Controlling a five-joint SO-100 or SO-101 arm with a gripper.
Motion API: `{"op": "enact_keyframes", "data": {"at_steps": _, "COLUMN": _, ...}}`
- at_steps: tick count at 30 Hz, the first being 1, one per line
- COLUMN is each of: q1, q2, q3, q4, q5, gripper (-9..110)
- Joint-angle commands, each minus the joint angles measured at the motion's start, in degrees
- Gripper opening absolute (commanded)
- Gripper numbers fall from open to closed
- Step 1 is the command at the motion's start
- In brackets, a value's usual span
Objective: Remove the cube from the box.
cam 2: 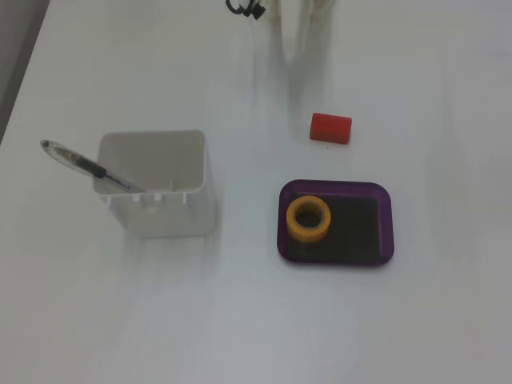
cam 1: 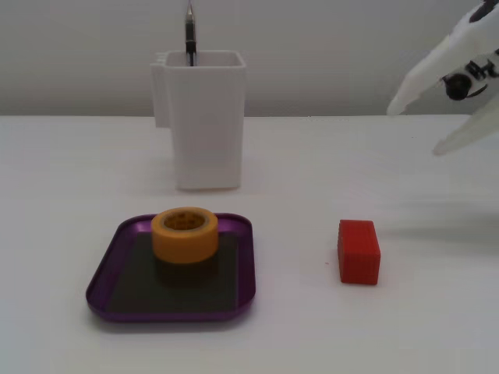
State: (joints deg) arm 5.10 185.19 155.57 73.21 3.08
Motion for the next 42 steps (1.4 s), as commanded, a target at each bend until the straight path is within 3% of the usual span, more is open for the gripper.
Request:
{"op": "enact_keyframes", "data": {"at_steps": 1, "q1": 2.0, "q2": 9.9, "q3": 4.7, "q4": -0.6, "q5": 0.0, "gripper": 17}}
{"op": "enact_keyframes", "data": {"at_steps": 19, "q1": 2.2, "q2": 10.9, "q3": 12.6, "q4": -1.2, "q5": 0.0, "gripper": 16}}
{"op": "enact_keyframes", "data": {"at_steps": 25, "q1": 2.1, "q2": 10.9, "q3": 12.8, "q4": -1.1, "q5": 0.0, "gripper": -1}}
{"op": "enact_keyframes", "data": {"at_steps": 42, "q1": 2.1, "q2": 10.9, "q3": 17.9, "q4": -1.4, "q5": 0.7, "gripper": 0}}
